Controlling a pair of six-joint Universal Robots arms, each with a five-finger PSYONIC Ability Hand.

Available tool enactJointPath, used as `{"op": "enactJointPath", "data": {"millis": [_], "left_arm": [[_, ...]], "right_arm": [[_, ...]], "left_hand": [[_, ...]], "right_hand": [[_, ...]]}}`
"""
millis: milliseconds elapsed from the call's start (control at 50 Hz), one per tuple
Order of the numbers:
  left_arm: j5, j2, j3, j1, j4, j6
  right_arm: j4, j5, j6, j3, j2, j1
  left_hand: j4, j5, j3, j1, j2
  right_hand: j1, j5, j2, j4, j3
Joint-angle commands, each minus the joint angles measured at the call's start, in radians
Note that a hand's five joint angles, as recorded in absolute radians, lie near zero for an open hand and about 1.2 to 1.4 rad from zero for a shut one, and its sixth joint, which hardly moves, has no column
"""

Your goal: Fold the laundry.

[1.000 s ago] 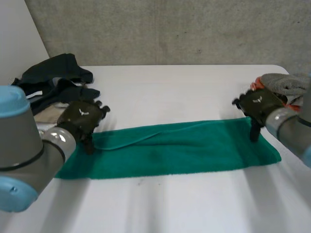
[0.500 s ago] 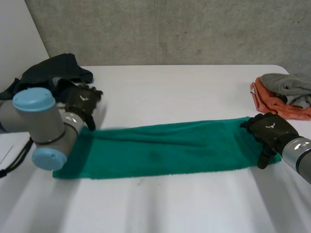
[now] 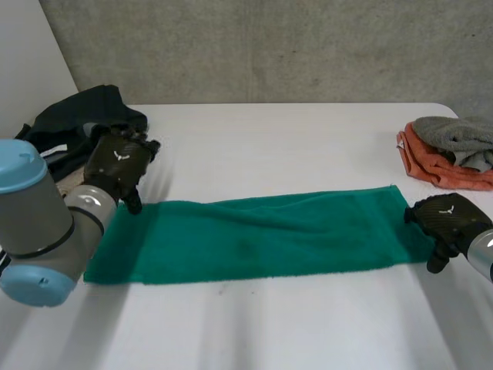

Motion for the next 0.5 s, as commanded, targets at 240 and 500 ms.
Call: {"op": "enactJointPath", "data": {"millis": [240,500], "left_arm": [[0.001,0.044,-0.022,-0.021,0.001,-0.003],[0.003,0.118,-0.065,-0.021,-0.001,-0.011]], "right_arm": [[-0.180,0.076,-0.022,-0.014,0.055,-0.152],[-0.148,-0.151,-0.070,0.004,-0.009,-0.263]], "left_hand": [[0.004,-0.016,-0.001,0.014,0.002],[-0.002,-0.022,-0.007,0.008,-0.004]], "right_hand": [[0.916,0.914,0.923,0.917,0.916],[-0.240,-0.242,-0.233,-0.238,-0.240]]}}
